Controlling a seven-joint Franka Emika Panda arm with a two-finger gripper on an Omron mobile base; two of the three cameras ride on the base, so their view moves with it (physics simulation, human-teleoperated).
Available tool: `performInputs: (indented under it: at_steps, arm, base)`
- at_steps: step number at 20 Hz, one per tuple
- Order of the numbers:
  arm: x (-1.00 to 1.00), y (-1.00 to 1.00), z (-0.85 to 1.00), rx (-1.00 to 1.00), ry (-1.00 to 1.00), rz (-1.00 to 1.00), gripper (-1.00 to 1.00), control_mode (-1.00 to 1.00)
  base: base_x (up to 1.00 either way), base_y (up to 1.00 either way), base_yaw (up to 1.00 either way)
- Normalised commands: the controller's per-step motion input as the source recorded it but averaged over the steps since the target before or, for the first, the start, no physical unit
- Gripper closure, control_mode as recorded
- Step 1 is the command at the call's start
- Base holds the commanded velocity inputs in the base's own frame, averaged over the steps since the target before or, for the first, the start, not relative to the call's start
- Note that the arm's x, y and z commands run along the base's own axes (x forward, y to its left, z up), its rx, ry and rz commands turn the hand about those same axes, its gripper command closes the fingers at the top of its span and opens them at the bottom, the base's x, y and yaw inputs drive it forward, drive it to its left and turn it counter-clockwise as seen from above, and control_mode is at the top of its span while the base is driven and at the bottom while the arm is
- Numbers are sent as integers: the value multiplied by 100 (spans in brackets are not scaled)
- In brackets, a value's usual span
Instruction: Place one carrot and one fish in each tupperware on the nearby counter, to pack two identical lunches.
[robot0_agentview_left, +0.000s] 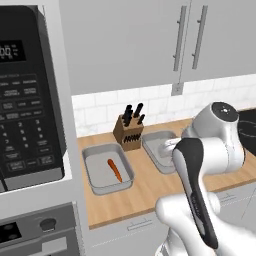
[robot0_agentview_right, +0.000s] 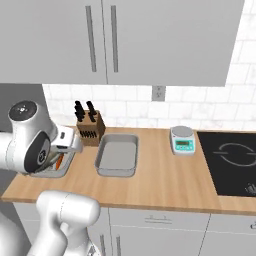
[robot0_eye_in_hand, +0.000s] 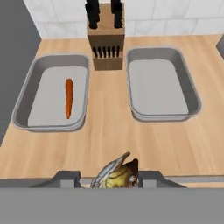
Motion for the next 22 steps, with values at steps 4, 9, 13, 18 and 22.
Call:
performInputs:
  at_steps: [4, 9, 13, 18, 22]
  arm:
    - [66, 100, -27, 0, 6, 0, 100, -100]
    - [70, 52, -48, 2, 10, 2, 100, -100]
    - [67, 49, -49, 4, 8, 9, 100, -100]
    - [59, 65, -28, 2, 0, 6, 100, -100]
    - [39, 58, -14, 0, 0, 6, 100, -100]
  base:
    - [0, 0, 0]
    - [0, 0, 0]
    - [0, 0, 0]
    - [0, 0, 0]
    - [0, 0, 0]
